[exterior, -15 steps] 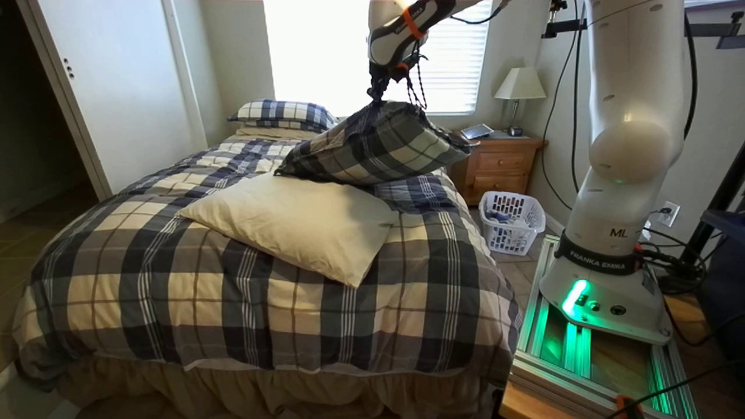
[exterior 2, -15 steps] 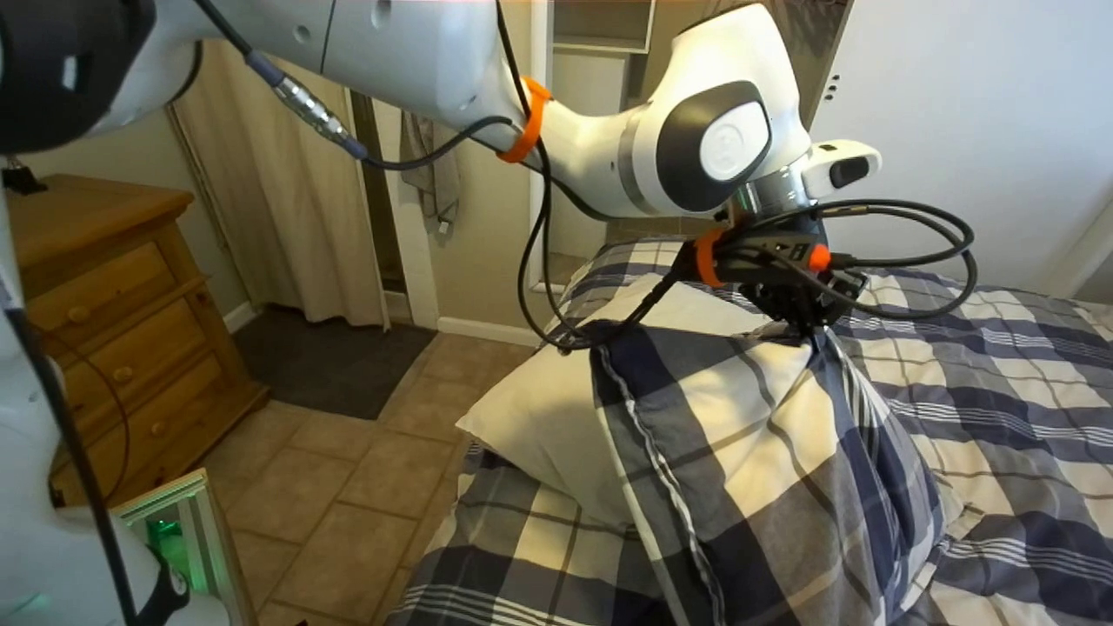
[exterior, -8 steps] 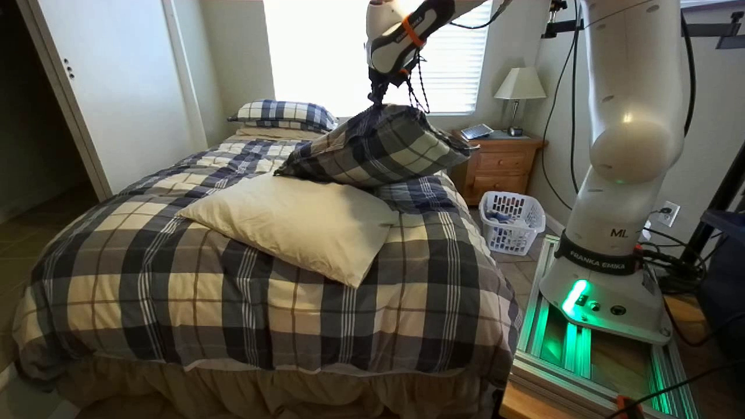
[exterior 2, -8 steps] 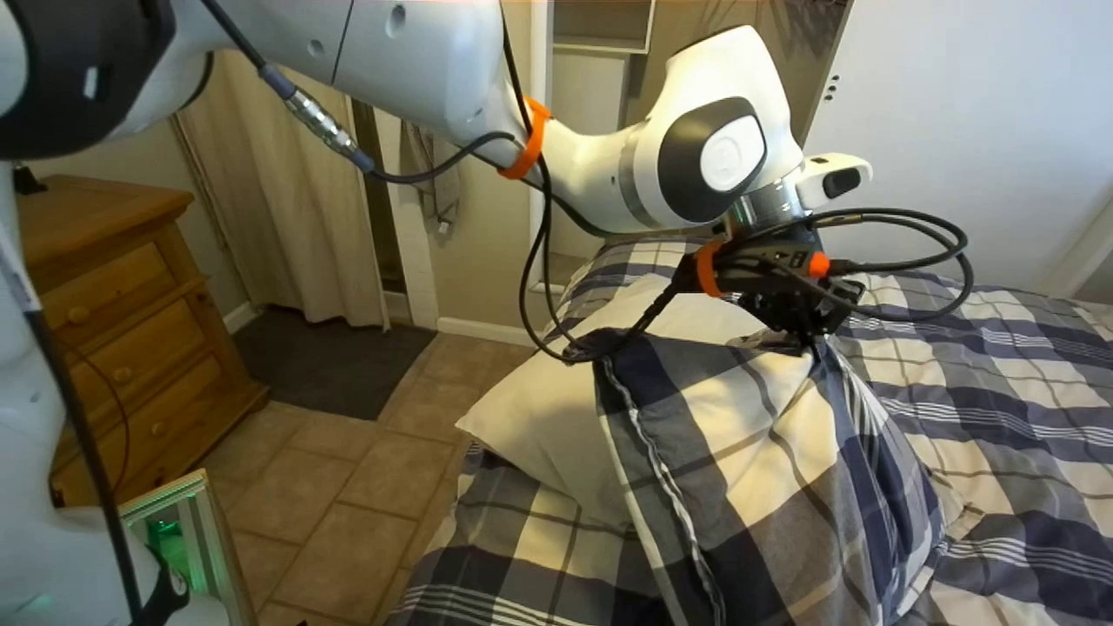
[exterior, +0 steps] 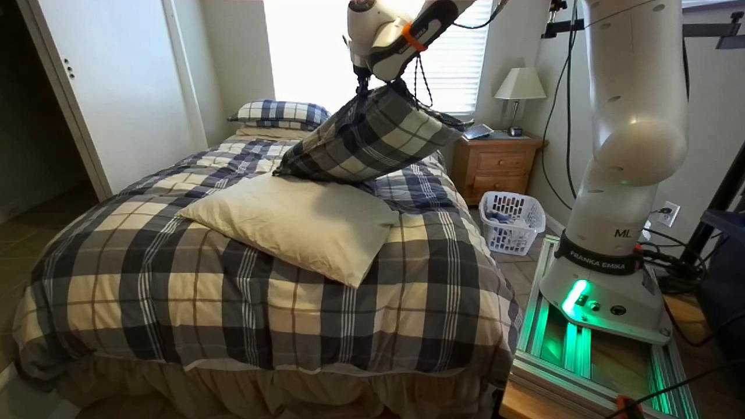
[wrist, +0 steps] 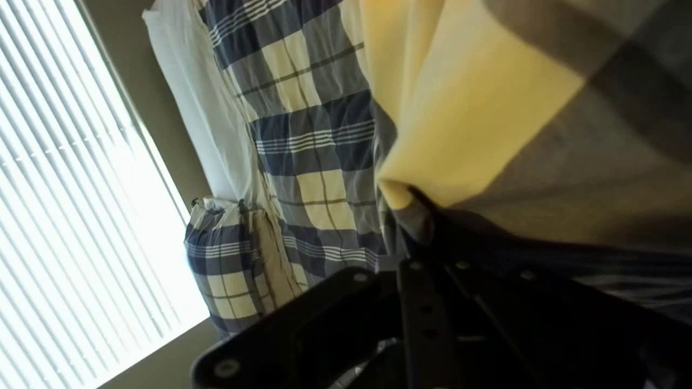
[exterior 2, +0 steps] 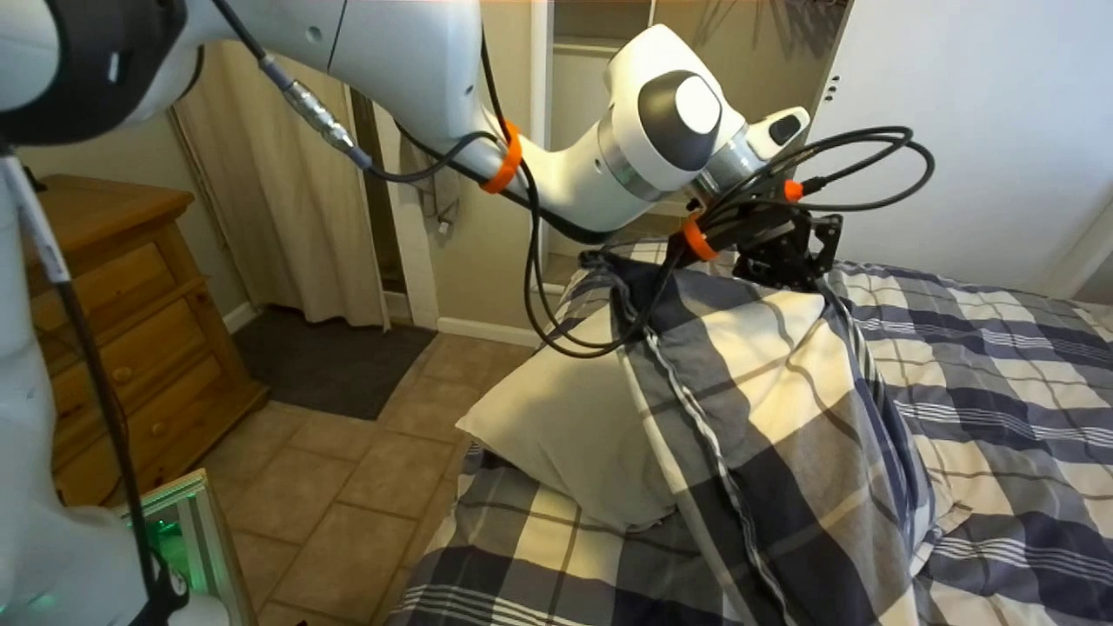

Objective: Stack up the pillows on the bed

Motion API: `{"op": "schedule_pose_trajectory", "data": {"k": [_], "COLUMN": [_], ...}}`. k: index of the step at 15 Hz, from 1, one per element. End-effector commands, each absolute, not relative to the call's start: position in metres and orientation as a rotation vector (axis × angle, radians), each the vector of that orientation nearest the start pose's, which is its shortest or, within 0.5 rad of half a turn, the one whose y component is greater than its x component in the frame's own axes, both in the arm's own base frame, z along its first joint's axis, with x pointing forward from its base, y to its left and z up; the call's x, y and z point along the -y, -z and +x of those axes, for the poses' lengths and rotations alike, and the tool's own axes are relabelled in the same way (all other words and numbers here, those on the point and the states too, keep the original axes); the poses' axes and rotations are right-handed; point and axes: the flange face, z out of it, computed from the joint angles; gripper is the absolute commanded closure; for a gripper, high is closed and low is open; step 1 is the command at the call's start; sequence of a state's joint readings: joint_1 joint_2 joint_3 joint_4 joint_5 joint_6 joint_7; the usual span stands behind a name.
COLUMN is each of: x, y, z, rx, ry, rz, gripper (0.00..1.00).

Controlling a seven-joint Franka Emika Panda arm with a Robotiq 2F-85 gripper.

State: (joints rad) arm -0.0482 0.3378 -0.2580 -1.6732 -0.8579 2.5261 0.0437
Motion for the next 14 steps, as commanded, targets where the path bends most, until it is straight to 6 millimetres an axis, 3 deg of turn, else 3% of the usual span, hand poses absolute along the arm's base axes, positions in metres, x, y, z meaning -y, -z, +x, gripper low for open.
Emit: {"op": "schedule_pose_trajectory", "data": {"k": [1, 9, 14], "x": [0.150, 0.074, 0.035], "y": [-0.514, -0.552, -0.550], "z": [0.665, 0.665, 0.664], "rx": [-0.394, -0.525, -0.525], "ry": [-0.588, -0.755, -0.843], "rz": [2.140, 1.895, 1.881], "gripper": [0.99, 0.99, 0.99]}}
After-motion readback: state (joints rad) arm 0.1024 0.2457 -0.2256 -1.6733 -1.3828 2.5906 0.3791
